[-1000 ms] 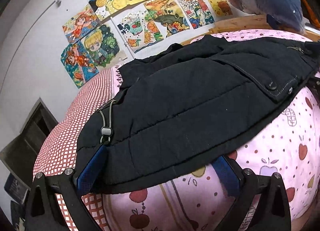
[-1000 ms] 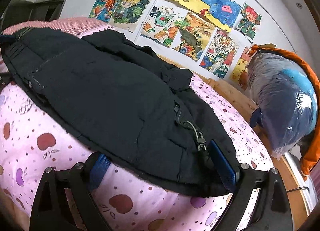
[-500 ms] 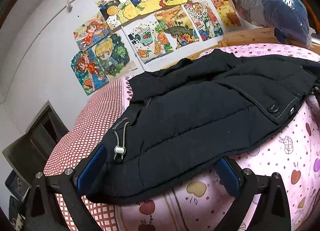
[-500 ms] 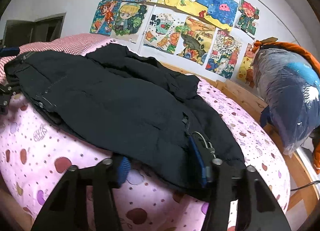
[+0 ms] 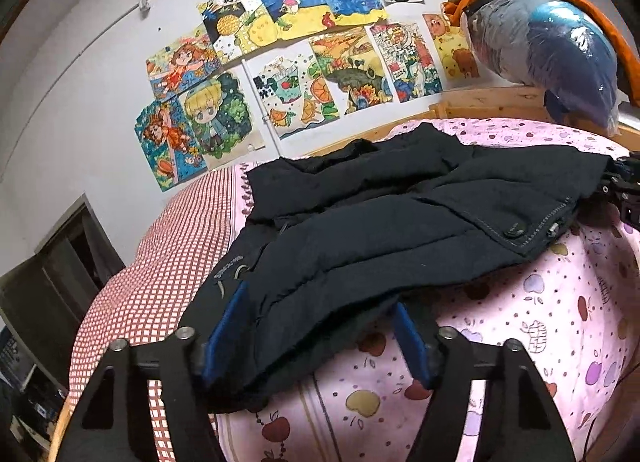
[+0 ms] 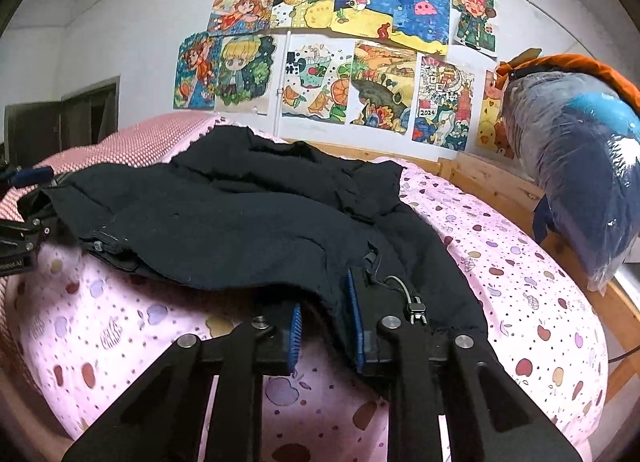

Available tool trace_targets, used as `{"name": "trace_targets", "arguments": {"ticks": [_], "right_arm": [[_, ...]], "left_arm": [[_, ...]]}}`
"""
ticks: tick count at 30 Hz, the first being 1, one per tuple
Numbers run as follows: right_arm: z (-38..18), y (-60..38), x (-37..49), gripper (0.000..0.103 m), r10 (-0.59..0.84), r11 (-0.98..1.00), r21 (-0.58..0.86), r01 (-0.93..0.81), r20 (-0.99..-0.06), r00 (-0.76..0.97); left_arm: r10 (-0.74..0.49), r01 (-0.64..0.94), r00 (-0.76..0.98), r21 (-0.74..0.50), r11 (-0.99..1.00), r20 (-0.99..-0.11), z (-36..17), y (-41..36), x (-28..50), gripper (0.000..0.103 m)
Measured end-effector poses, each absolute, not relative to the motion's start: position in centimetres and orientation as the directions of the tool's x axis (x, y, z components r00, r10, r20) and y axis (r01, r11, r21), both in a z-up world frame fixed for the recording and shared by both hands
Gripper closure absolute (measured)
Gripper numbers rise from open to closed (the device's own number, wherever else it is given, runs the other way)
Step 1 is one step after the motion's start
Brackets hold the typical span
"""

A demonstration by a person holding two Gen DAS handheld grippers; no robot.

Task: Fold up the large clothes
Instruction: 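Close both grippers on the jacket hem, then lift the hem with both grippers and fold it over toward the collar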

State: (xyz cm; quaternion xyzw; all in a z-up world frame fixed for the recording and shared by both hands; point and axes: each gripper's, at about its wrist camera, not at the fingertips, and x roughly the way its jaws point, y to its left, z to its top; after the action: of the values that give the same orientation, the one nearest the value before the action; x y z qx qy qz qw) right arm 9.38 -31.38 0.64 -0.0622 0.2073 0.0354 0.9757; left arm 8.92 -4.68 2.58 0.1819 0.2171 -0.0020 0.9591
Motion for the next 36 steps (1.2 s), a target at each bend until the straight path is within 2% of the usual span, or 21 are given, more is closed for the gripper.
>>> {"name": "trace_targets", "arguments": {"ticks": [4,8,11,13,16,19,26,30,36], "right_arm": [[0.9,-31.9,9.8,0.088,0.059,0.993,-0.072,-0.096,-0.407,0.912],[1.5,-32.3,10.4,0.089,0.073,0.992,-0.062,-0.107,-0.405,0.911],[2.4,-32.3,11.1,0.091,0.081,0.991,-0.069,-0.118,-0.398,0.914],[3.0,-32.1,11.4,0.092,0.082,0.989,-0.078,-0.122,-0.392,0.916],[4.2,-31.6,12.1,0.094,0.079,0.985,-0.111,-0.129,-0.376,0.923],[5.7,-31.4,13.2,0.095,0.089,0.983,-0.120,-0.141,-0.363,0.928],[8.7,-31.1,16.3,0.096,0.085,0.980,-0.144,-0.141,-0.337,0.938],[10.1,-31.1,18.4,0.096,0.084,0.979,-0.148,-0.139,-0.330,0.940],[12.1,-30.9,21.9,0.096,0.088,0.976,-0.157,-0.148,-0.335,0.938]], "left_arm": [[0.053,0.110,0.908,0.361,0.926,-0.415,3.2,-5.1,9.1,0.052],[0.006,0.151,0.898,0.322,0.934,-0.439,4.5,-4.9,10.3,0.059],[-0.026,0.181,0.884,0.292,0.939,-0.467,5.6,-4.6,11.5,0.068],[-0.041,0.196,0.874,0.273,0.942,-0.483,6.2,-4.5,12.6,0.081],[-0.060,0.202,0.857,0.227,0.953,-0.511,7.2,-4.1,14.1,0.087],[-0.067,0.212,0.842,0.213,0.954,-0.535,8.6,-3.9,15.7,0.090],[-0.055,0.251,0.821,0.273,0.929,-0.568,12.2,-4.6,19.9,0.093],[-0.055,0.270,0.823,0.304,0.914,-0.566,13.6,-4.9,22.2,0.093],[-0.062,0.260,0.826,0.281,0.924,-0.561,14.9,-4.7,25.8,0.094]]}}
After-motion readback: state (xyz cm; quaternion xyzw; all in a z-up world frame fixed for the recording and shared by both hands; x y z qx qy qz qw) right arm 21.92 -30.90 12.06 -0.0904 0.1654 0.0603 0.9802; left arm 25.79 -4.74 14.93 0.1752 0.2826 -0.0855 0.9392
